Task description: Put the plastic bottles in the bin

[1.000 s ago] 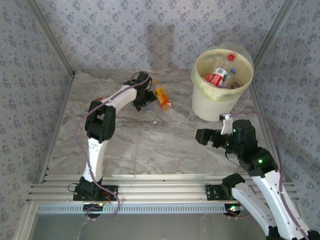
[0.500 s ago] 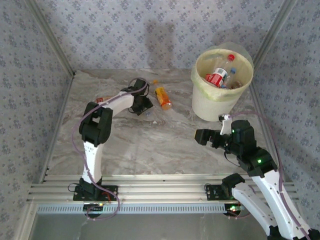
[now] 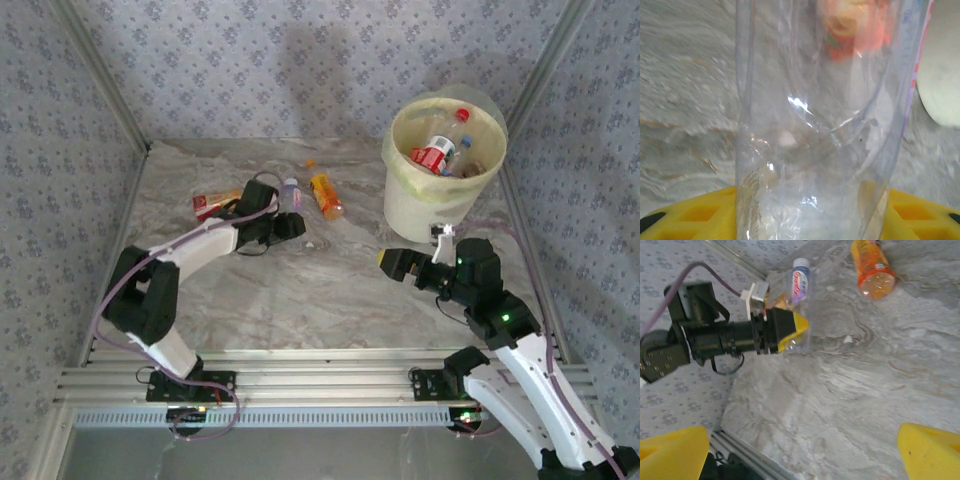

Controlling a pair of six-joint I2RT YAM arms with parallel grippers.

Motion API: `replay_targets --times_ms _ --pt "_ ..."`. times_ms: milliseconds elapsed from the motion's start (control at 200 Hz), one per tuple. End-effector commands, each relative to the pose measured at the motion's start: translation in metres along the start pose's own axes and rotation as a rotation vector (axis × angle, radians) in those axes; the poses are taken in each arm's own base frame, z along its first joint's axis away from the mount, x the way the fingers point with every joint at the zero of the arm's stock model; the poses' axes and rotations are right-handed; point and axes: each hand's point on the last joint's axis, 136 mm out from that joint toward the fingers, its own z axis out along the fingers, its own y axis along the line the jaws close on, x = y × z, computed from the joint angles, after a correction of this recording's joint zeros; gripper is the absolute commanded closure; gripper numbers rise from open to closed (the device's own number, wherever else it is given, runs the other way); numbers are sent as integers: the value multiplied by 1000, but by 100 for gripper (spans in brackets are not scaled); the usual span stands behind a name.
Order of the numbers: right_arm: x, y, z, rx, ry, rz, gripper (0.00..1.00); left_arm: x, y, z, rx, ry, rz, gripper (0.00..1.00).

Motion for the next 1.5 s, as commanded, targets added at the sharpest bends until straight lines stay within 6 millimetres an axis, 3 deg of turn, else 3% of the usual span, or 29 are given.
replay_targets --times_ms 0,255,490,695,1014,1494 --pt "-11 22 3 -87 -21 19 1 20 -37 -22 155 -4 192 43" --pt "-23 34 29 -91 7 13 0 79 -78 -70 314 11 385 43" --pt "-23 53 59 -106 56 -31 2 108 -95 -95 392 18 441 43" --pt "-17 70 78 -122 108 -78 4 118 -102 -101 417 28 441 43" --pt "-9 82 102 -133 157 -98 11 126 -115 -108 463 25 451 43" --pt "-8 82 107 -128 159 -96 29 129 -132 -115 505 10 469 42"
